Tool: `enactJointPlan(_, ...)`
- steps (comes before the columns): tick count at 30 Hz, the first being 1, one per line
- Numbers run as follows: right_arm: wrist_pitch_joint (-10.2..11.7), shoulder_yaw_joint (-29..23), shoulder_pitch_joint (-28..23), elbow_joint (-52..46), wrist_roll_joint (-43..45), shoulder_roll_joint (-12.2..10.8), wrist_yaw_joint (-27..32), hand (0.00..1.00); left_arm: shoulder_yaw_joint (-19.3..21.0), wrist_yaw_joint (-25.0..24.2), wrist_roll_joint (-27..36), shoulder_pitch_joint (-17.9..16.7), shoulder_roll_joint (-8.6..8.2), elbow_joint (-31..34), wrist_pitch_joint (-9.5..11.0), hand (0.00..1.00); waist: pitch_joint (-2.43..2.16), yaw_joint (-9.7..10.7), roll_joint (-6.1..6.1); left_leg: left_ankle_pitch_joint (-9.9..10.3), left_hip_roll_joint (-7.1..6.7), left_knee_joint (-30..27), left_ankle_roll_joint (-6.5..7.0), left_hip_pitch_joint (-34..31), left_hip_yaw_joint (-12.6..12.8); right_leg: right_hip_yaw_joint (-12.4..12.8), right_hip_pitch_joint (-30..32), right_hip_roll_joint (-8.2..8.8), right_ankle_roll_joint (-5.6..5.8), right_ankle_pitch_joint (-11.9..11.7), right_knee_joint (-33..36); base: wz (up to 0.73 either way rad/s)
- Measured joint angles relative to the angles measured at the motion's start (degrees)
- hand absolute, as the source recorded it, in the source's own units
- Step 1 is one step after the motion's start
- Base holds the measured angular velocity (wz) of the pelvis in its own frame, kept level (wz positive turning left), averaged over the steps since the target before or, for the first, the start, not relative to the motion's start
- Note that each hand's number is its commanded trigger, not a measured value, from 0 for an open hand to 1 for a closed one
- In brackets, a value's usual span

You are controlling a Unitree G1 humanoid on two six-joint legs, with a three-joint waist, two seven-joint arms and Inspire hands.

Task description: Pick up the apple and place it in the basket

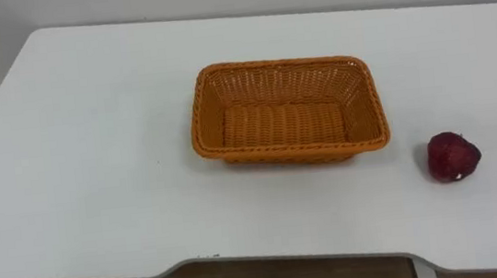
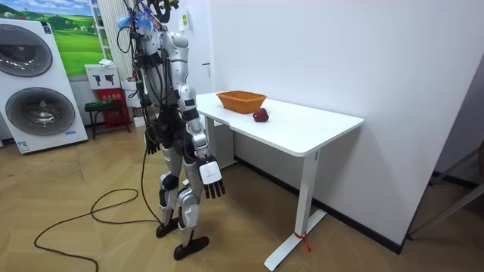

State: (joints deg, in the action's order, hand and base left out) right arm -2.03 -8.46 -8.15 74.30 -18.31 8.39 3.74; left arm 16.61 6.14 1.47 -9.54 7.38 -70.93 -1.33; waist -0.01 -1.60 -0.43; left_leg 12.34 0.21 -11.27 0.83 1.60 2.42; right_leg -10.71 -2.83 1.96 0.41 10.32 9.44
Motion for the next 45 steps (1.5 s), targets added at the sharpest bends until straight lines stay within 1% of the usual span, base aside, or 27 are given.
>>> enactJointPlan(6, -0.04, 0.36, 0.38, -0.04, -1.57, -0.14, 0.4, 0.0, 0.02, 0.22, 0.07, 0.02, -0.15, 0.33, -0.83, 0.0, -0.03, -0.05, 0.17, -0.01, 0.0, -0.1, 0.01, -0.17, 0.0, 0.02, 0.73, 0.02, -0.02, -0.02, 0.3, 0.0)
enactJointPlan(7, -0.02, 0.22, 0.42, -0.04, -1.58, -0.15, 0.49, 0.0, 0.02, 0.54, 0.08, 0.02, -0.23, 0.47, -0.82, 0.0, -0.12, 0.02, 0.02, -0.02, -0.02, -0.13, 0.02, -0.25, 0.0, -0.01, 0.65, 0.05, -0.01, -0.02, 0.33, 0.0)
enactJointPlan(9, 0.05, -0.74, 0.54, -0.08, -2.38, -0.46, 1.52, 0.0, 0.02, 1.76, 0.04, -0.11, -0.36, 1.34, -0.73, 0.0, -0.15, 0.25, -0.03, -0.03, -0.02, -0.13, 0.02, -0.42, 0.0, -0.02, 0.37, 0.06, -0.01, -0.02, 0.4, 0.0)
enactJointPlan(12, 0.07, -3.47, 0.53, -0.09, -5.99, -0.8, 3.29, 0.0, 0.09, 2.45, 0.08, -0.14, -0.45, 1.88, -0.24, 0.0, -0.01, 0.47, 0.11, -0.03, 0.01, -0.13, 0.02, -0.15, 0.14, 0.62, 0.19, 0.0, -0.01, -0.02, 0.44, 0.0)
enactJointPlan(13, 0.08, -5.97, 0.54, -0.14, -8.92, -0.83, 4.2, 0.0, 0.1, 2.54, 0.2, -0.26, -0.43, 1.89, -0.14, 0.0, 0.2, 1.03, -0.03, -0.02, 0.0, -0.1, 0.02, 0.06, 0.14, 0.72, -0.06, 0.0, -0.01, -0.02, 0.37, 0.0)
enactJointPlan(14, 0.15, -8.85, 0.55, -0.48, -13.17, -0.83, 5.56, 0.0, 0.1, 2.98, 0.27, -0.36, -0.43, 1.89, -0.09, 0.0, 0.15, 1.7, -0.02, -0.01, -0.01, -0.06, 0.02, 0.16, 0.11, 0.74, -0.16, 0.01, 0.0, -0.01, 0.39, 0.0)
enactJointPlan(15, 0.18, -10.36, 0.56, -0.71, -15.44, -0.83, 6.29, 0.0, 0.19, 3.27, 0.23, -0.4, -0.43, 1.93, -0.07, 0.0, 0.11, 2.04, -0.09, -0.01, 0.0, -0.05, 0.02, 0.22, 0.12, 0.73, -0.19, 0.0, 0.0, -0.01, 0.44, 0.0)
enactJointPlan(16, 0.26, -13.64, 0.75, -0.98, -19.51, -0.83, 7.98, 0.0, 0.38, 3.58, 0.24, -0.79, -0.41, 2.34, -0.06, 0.0, 0.2, 2.91, 0.01, -0.01, 0.0, -0.11, 0.02, 0.23, 0.12, 0.73, -0.15, 0.01, -0.01, 0.01, 0.64, -0.03)
enactJointPlan(17, 0.36, -16.7, 1.39, -1.43, -22.75, -0.83, 9.87, 0.0, 0.82, 3.72, 0.13, -1.11, -0.39, 2.7, 0.03, 0.0, 0.15, 3.37, 0.12, -0.01, 0.0, -0.28, 0.02, 0.24, 0.23, 1.01, -0.03, -0.01, -0.03, 0.06, 0.85, -0.07)
enactJointPlan(18, 0.38, -20.54, 1.52, -2.41, -25.79, -0.83, 11.81, 0.0, 1.37, 3.81, 0.08, -1.46, -0.34, 3.15, 0.03, 0.0, 0.22, 4.32, -0.06, 0.0, -0.02, -0.3, 0.02, 0.23, 0.4, 1.29, 0.16, 0.0, -0.02, 0.21, 1.14, -0.05)
enactJointPlan(19, 0.38, -22.28, 1.59, -3.39, -27.35, -0.83, 12.99, 0.0, 1.38, 3.94, 0.08, -1.78, -0.26, 3.46, 0.03, 0.0, 0.17, 4.73, -0.12, 0.01, -0.06, -0.28, 0.04, 0.19, 0.39, 1.31, 0.22, 0.05, 0.01, 0.32, 1.25, 0.0)
enactJointPlan(20, 0.79, -25.54, 1.77, -5.61, -31.35, -0.82, 15.57, 0.0, 1.44, 4.48, 0.09, -2.31, -0.06, 3.83, 0.03, 0.0, 0.11, 5.86, 0.02, 0.01, -0.11, -0.35, 0.05, 0.03, 0.39, 1.52, 0.4, 0.05, 0.03, 0.36, 1.38, 0.0)
enactJointPlan(21, 1.69, -28.12, 2.0, -7.21, -35.11, -0.69, 17.83, 0.0, 1.7, 4.67, 0.09, -2.57, 0.24, 3.91, -0.01, 0.0, 0.04, 6.5, 0.14, 0.01, -0.12, -0.38, 0.06, -0.02, 0.48, 1.69, 0.62, 0.05, 0.04, 0.36, 1.51, -0.04)
enactJointPlan(23, 2.74, -30.41, 2.01, -8.3, -39.47, -0.17, 20.64, 0.0, 1.75, 4.65, 0.08, -2.77, 0.59, 4.67, 0.0, 0.0, 0.03, 6.83, 0.14, 0.0, -0.12, -0.35, 0.06, -0.02, 0.64, 2.12, 0.88, 0.03, 0.03, 0.46, 1.92, -0.05)
enactJointPlan(24, 2.84, -31.39, 2.03, -8.51, -40.17, 0.08, 21.7, 0.0, 1.76, 4.64, 0.07, -2.84, 0.69, 4.84, -0.02, 0.0, 0.04, 7.05, 0.06, 0.0, -0.15, -0.35, 0.06, 0.04, 0.69, 2.37, 0.98, 0.05, 0.01, 0.63, 2.25, 0.0)
enactJointPlan(26, 3.51, -33.49, 2.35, -12.15, -42.18, 0.34, 26.49, 0.0, 1.81, 4.54, -0.03, -4.47, 0.88, 6.66, -0.03, 0.0, -0.12, 7.6, -0.2, 0.0, -0.27, -0.27, 0.06, 0.06, 0.97, 2.9, 1.78, 0.17, -0.05, 1.38, 3.62, -0.05)
enactJointPlan(28, 4.2, -33.52, 2.77, -13.38, -41.92, 1.28, 29.54, 0.0, 1.95, 4.53, -0.21, -4.72, 1.05, 7.2, -0.03, 0.0, -0.1, 7.6, -0.4, -0.02, -0.25, -0.27, 0.07, -0.09, 1.43, 3.34, 2.41, 0.17, -0.1, 1.56, 4.25, -0.12)
enactJointPlan(30, 4.96, -33.8, 3.06, -16.12, -41.24, 1.86, 33.23, 0.0, 2.54, 4.53, -1.9, -4.72, 1.06, 7.66, -0.03, 0.0, -0.14, 7.58, -0.6, -0.02, -0.22, -0.32, 0.07, -0.3, 1.71, 3.63, 2.89, 0.15, -0.1, 1.57, 4.43, -0.1)
enactJointPlan(32, 5.82, -33.95, 3.02, -22.27, -38.72, 2.44, 38.18, 0.0, 2.53, 4.53, -4.31, -4.7, 1.09, 8.07, -0.02, 0.0, -0.15, 7.5, -0.75, -0.02, -0.25, -0.43, 0.07, -0.5, 2.0, 3.9, 3.05, 0.14, -0.07, 1.58, 4.38, -0.06)
enactJointPlan(33, 5.92, -33.97, 3.03, -24.06, -37.42, 2.55, 39.39, 0.0, 2.53, 4.52, -4.54, -4.68, 1.09, 8.23, -0.02, 0.0, -0.14, 7.58, -0.79, -0.02, -0.26, -0.42, 0.07, -0.51, 2.0, 3.92, 3.06, 0.14, -0.06, 1.58, 4.31, 0.0)
enactJointPlan(35, 6.67, -33.95, 3.06, -31.67, -31.65, 2.79, 44.38, 0.0, 2.39, 4.5, -4.53, -4.75, 1.09, 9.46, 0.02, 0.0, -0.13, 7.36, -0.99, -0.02, -0.27, -0.41, 0.07, -0.67, 2.04, 4.17, 3.27, 0.1, -0.05, 1.58, 4.4, -0.03)
enactJointPlan(36, 7.11, -33.78, 3.29, -33.97, -30.32, 2.81, 45.74, 0.0, 2.29, 4.49, -4.53, -4.71, 1.09, 9.67, 0.09, 0.0, -0.14, 7.21, -0.99, -0.02, -0.27, -0.45, 0.08, -0.87, 2.16, 4.35, 3.56, 0.07, -0.05, 1.58, 4.51, -0.06)
enactJointPlan(38, 9.1, -32.74, 3.97, -40.62, -24.64, 3.0, 49.67, 0.0, 1.1, 4.4, -4.6, -4.65, 1.09, 10.66, 0.3, 0.0, -0.14, 7.09, -1.04, -0.03, -0.21, -0.52, 0.08, -1.38, 2.19, 4.65, 4.09, -0.08, -0.07, 1.48, 4.4, 0.0)
enactJointPlan(40, 10.0, -31.78, 3.97, -45.31, -20.16, 3.0, 52.44, 0.0, 0.36, 4.33, -4.6, -4.41, 0.93, 11.23, 0.38, 0.0, -0.22, 6.64, -1.11, -0.03, -0.21, -0.52, 0.08, -1.8, 2.12, 4.59, 4.41, -0.07, -0.07, 1.48, 4.37, 0.02)
enactJointPlan(41, 10.18, -31.02, 4.17, -47.85, -16.64, 3.01, 53.99, 0.0, -0.01, 4.31, -4.58, -3.98, 0.92, 11.2, 0.5, 0.0, -0.22, 6.04, -1.12, -0.04, -0.22, -0.5, 0.08, -1.92, 2.11, 4.58, 4.87, -0.05, -0.08, 1.47, 4.5, 0.0)
enactJointPlan(44, 10.15, -27.86, 4.25, -55.75, -6.73, 3.0, 56.25, 0.0, -2.17, 4.3, -4.96, -3.8, 1.15, 11.21, 0.51, 0.0, -0.17, 5.75, -1.1, -0.06, -0.24, -0.33, 0.1, -2.29, 2.13, 4.61, 5.32, -0.05, -0.08, 1.47, 4.44, 0.0)
enactJointPlan(45, 10.24, -27.02, 4.24, -57.23, -4.71, 3.06, 56.36, 0.0, -2.66, 4.27, -4.95, -3.83, 1.17, 11.17, 0.52, 0.0, -0.15, 5.75, -1.13, -0.06, -0.24, -0.32, 0.1, -2.27, 2.12, 4.62, 5.27, -0.06, -0.08, 1.47, 4.36, 0.0)
